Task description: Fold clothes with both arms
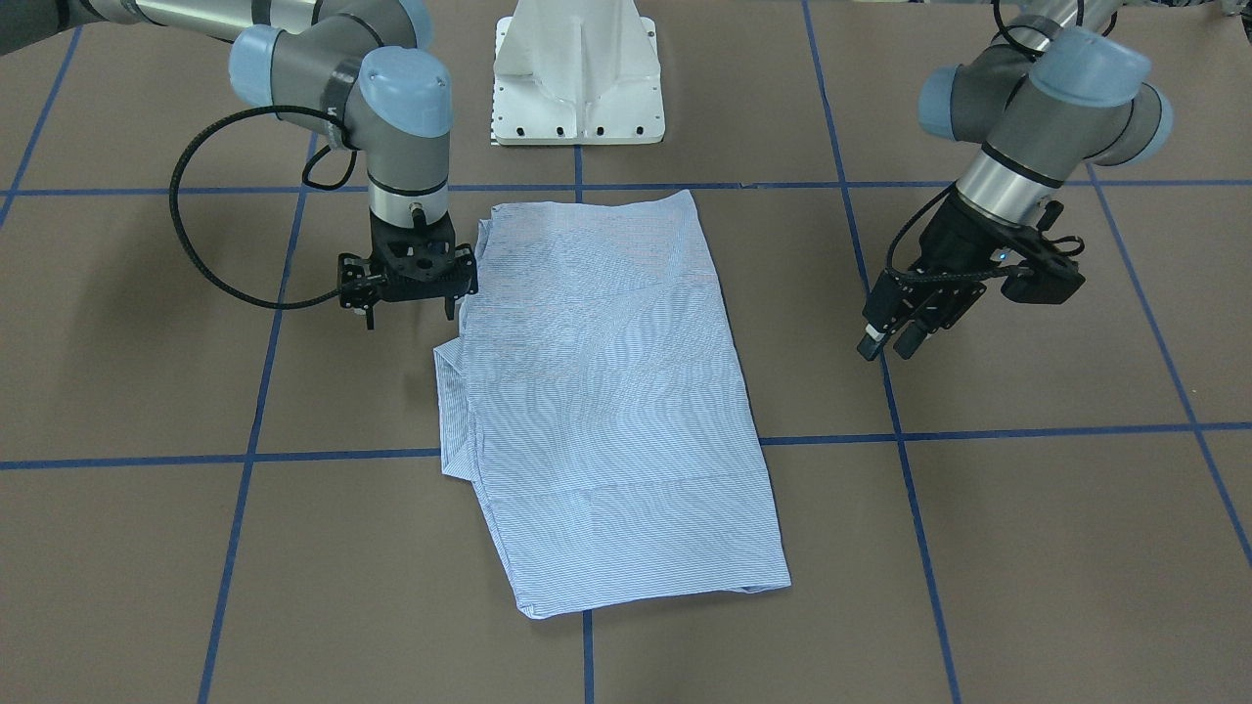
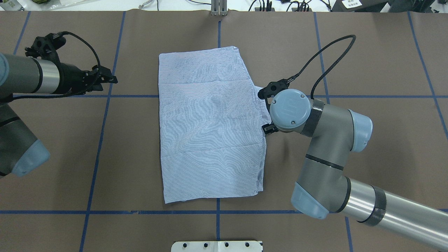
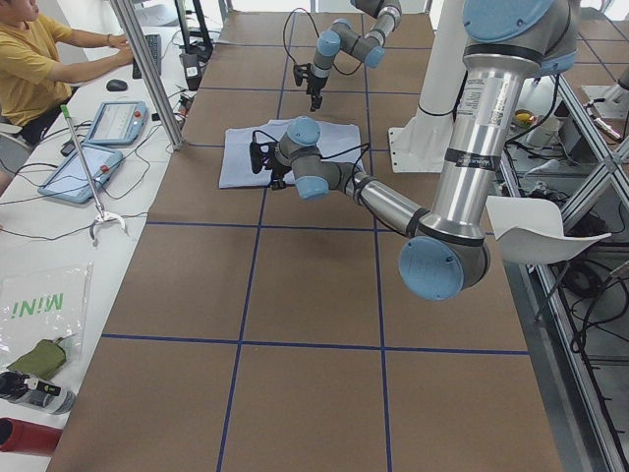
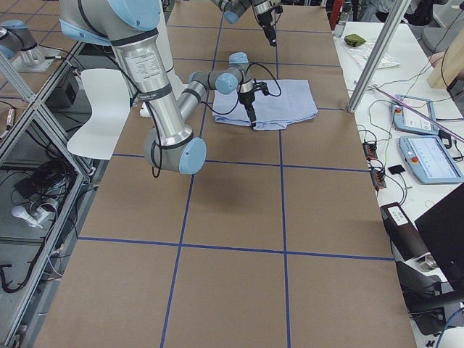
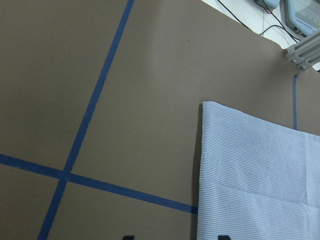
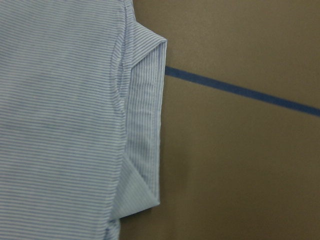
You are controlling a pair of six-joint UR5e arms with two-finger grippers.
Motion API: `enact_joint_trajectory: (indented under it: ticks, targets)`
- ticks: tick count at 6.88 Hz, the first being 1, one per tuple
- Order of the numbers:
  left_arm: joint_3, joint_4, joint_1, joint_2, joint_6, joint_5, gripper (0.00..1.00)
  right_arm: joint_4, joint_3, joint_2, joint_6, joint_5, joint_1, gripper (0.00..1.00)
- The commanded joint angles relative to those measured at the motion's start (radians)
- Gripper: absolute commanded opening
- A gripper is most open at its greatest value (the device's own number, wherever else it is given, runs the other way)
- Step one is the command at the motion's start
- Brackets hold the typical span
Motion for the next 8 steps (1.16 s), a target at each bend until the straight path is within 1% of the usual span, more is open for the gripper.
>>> enact_joint_trajectory:
  ticks: [1, 2, 3, 5, 8]
  targets:
    - [-0.003, 0.001, 0.000, 0.001, -0.002, 0.000, 0.64, 0.141, 0.042, -0.020, 0.581, 0.005, -0.101, 1.00]
    - [-0.003, 0.001, 0.000, 0.004, -0.002, 0.000, 0.64, 0.267, 0.045, -0.074, 0.899, -0.023, -0.147, 1.00]
    - [-0.004, 0.001, 0.000, 0.005, -0.002, 0.002, 0.64, 0.276, 0.047, -0.074, 1.123, -0.087, -0.183, 1.00]
    - [-0.004, 0.001, 0.000, 0.005, -0.002, 0.004, 0.64, 0.274, 0.050, -0.103, 1.380, -0.162, -0.246, 0.98]
    - [-0.003, 0.001, 0.000, 0.005, -0.003, 0.007, 0.64, 0.264, 0.064, -0.120, 1.400, -0.164, -0.276, 0.98]
